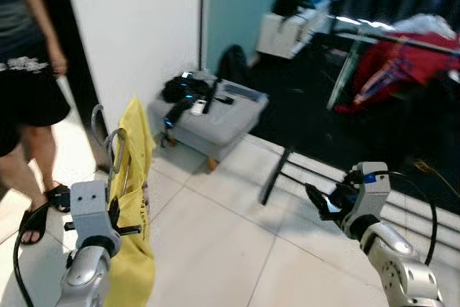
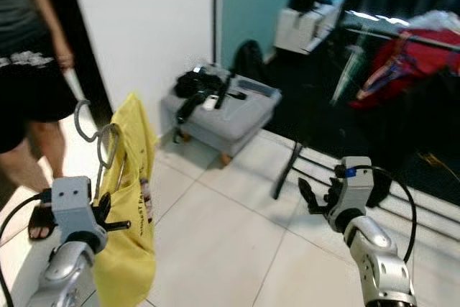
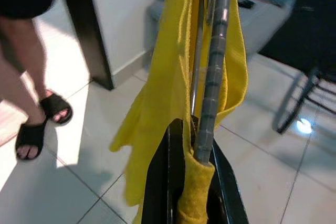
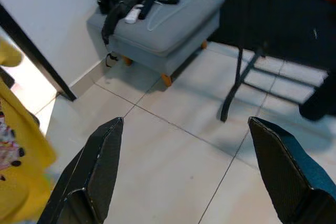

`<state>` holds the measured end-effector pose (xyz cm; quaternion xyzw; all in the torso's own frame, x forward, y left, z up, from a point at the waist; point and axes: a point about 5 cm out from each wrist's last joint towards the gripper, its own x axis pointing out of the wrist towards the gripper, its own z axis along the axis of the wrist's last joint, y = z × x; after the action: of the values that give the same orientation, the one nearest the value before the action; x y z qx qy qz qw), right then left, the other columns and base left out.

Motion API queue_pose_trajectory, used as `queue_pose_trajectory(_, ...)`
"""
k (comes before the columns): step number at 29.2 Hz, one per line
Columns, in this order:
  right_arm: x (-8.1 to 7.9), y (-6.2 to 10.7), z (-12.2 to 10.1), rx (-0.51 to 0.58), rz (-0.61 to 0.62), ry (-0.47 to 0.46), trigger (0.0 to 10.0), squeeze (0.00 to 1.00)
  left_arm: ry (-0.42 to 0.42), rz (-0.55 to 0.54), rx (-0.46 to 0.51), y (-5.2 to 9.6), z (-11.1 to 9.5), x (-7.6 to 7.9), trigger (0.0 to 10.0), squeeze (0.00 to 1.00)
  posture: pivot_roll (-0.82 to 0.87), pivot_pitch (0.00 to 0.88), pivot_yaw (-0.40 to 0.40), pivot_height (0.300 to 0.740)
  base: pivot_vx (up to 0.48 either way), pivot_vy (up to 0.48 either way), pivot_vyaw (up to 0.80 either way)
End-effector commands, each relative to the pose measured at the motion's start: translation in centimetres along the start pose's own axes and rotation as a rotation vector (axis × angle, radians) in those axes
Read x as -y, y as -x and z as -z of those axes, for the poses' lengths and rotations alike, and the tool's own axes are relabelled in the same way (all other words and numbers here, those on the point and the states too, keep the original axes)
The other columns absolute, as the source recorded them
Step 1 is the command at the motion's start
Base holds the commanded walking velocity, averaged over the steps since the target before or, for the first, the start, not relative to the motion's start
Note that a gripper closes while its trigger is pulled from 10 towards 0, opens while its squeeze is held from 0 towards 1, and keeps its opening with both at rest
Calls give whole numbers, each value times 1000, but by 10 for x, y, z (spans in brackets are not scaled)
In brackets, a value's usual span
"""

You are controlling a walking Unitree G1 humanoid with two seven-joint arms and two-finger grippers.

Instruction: Hang hanger

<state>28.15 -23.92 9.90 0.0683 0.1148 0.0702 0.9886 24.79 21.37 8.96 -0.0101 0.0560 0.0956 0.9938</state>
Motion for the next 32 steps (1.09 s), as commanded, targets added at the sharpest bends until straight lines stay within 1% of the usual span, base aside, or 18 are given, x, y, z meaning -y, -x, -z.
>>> queue_pose_trajectory(1, 3, 1, -1, 6, 12, -11, 10000, 0, -2, 32, 11, -1, -2, 3, 10000, 0, -68, 0, -12, 740, 0, 0, -800)
queue_pose_trajectory(3, 3, 1, -1, 7, 11, -11, 10000, 0, -5, 49, 9, -1, -2, 4, 10000, 0, -68, 0, -12, 740, 0, 0, -800)
queue_pose_trajectory(4, 3, 1, -1, 6, 8, -8, 10000, 0, -14, 80, 10, -2, -2, 6, 10000, 0, -68, 0, -12, 740, 0, 0, -800)
queue_pose_trajectory(5, 3, 1, -1, 6, 8, -8, 10000, 0, -14, 80, 10, -2, -2, 6, 10000, 0, -68, 0, -12, 740, 0, 0, -800)
queue_pose_trajectory(7, 2, 1, 0, 5, 5, -3, 10000, 0, -25, 125, 14, -1, -3, 10, 10000, 0, -73, 0, 0, 740, 0, 0, -800)
queue_pose_trajectory(9, 2, 1, 0, 6, 4, -3, 10000, 0, -27, 136, 15, -1, -3, 10, 10000, 0, -73, 0, 3, 740, 0, 0, -800)
queue_pose_trajectory(16, 1, 3, 1, 12, 4, -15, 10000, 0, -30, 144, 16, 1, -2, 10, 10000, 0, -79, 0, 14, 740, 0, 0, -800)
queue_pose_trajectory(26, -1, 2, 0, 23, 2, -23, 10000, 0, -45, 157, 19, -1, -3, 10, 10000, 0, -80, 0, 22, 740, 0, 0, -800)
queue_pose_trajectory(29, 0, 2, 0, 26, 3, -26, 10000, 0, -56, 164, 29, 0, -4, 11, 10000, 0, -80, 0, 22, 740, 0, 0, -800)
queue_pose_trajectory(30, 0, 3, 0, 28, 3, -27, 10000, 0, -79, 174, 41, 0, -6, 12, 10000, 0, -83, 0, 26, 740, 0, 0, -800)
queue_pose_trajectory(32, 0, 2, 0, 28, 2, -28, 10000, 0, -92, 180, 46, 0, -6, 13, 10000, 0, -83, 0, 26, 740, 0, 0, -800)
